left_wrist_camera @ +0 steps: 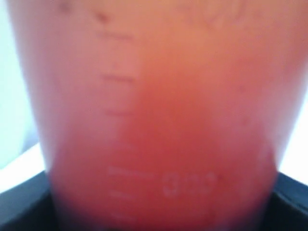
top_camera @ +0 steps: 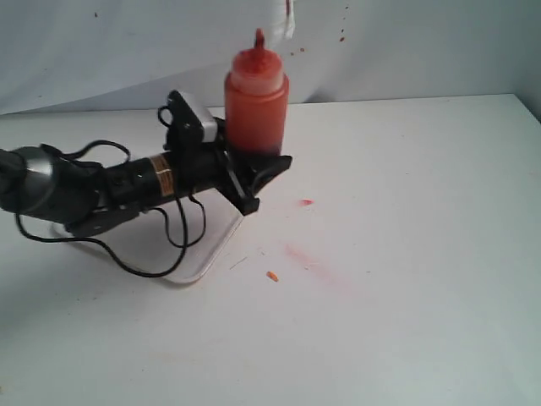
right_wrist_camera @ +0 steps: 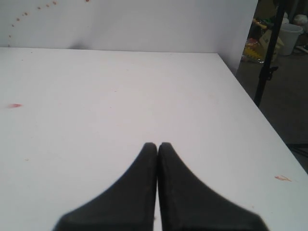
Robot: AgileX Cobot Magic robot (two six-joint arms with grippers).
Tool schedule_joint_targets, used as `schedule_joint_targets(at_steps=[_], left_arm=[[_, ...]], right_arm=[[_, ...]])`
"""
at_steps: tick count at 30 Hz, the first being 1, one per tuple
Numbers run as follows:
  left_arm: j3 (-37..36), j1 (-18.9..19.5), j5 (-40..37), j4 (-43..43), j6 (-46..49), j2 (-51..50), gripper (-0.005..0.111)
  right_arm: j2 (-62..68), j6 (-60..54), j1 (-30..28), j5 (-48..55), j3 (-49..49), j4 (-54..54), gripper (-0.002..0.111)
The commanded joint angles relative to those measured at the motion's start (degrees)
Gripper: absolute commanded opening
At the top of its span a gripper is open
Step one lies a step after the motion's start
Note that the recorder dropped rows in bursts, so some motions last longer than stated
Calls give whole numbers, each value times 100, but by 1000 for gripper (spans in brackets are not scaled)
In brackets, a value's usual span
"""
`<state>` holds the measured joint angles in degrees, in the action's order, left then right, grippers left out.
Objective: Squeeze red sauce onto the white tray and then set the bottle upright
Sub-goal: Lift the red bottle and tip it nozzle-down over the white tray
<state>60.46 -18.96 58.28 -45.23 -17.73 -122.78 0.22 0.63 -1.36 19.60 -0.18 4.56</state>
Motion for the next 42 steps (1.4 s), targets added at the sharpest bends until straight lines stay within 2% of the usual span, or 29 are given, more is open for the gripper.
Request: schedule_joint_targets(at_steps=[1, 4, 8, 13, 16, 19, 21, 22, 24, 27, 28, 31, 34, 38, 42], left_arm=[[-687, 359, -52, 94, 228, 1191, 0], [-1071, 544, -905, 94, 717, 1987, 0], [-1335, 574, -2702, 94, 1635, 3068, 0], [-1359, 574, -4222, -64, 1822, 3992, 0], [-1359, 574, -5037, -459, 1846, 4385, 0], [-1359, 574, -5989, -1140, 1846, 4634, 0], [-1359, 574, -6456, -1422, 1999, 4710, 0], [-1359, 574, -6607, -1547, 2105, 4722, 0], [-1359, 574, -6729, -1733, 2242, 4702, 0], [-1359, 574, -6713, -1941, 2442, 4632, 0], [-1359, 574, -6668, -2045, 2536, 4590, 0], [-1359, 574, -6552, -2619, 2708, 4503, 0], [-1317, 574, -6600, -3380, 2716, 4355, 0], [-1161, 574, -6601, -3453, 2718, 4170, 0], [-1008, 574, -6629, -4056, 2718, 4059, 0]], right_arm=[[-22, -15, 17, -12, 18, -25, 0], [-22, -15, 17, -12, 18, -25, 0], [-22, -15, 17, -12, 18, -25, 0], [-22, -15, 17, -12, 18, -25, 0], [-22, -15, 17, -12, 18, 64, 0], [-22, -361, 17, -156, 18, 824, 0], [-22, -19, 17, -613, 18, 209, 0], [-22, 218, 17, -897, 18, -456, 0], [-22, 198, 17, -1653, 18, -997, 0], [-22, 577, 17, -2634, 18, -2679, 0], [-22, 521, 17, -2802, 18, -2805, 0], [-22, 609, 29, -2452, 18, -2231, 0], [-22, 756, 209, -2186, 3, -2188, 0], [-22, 734, 784, -2207, 3, -2121, 0], [-22, 734, 1609, -2312, 3, -1746, 0]])
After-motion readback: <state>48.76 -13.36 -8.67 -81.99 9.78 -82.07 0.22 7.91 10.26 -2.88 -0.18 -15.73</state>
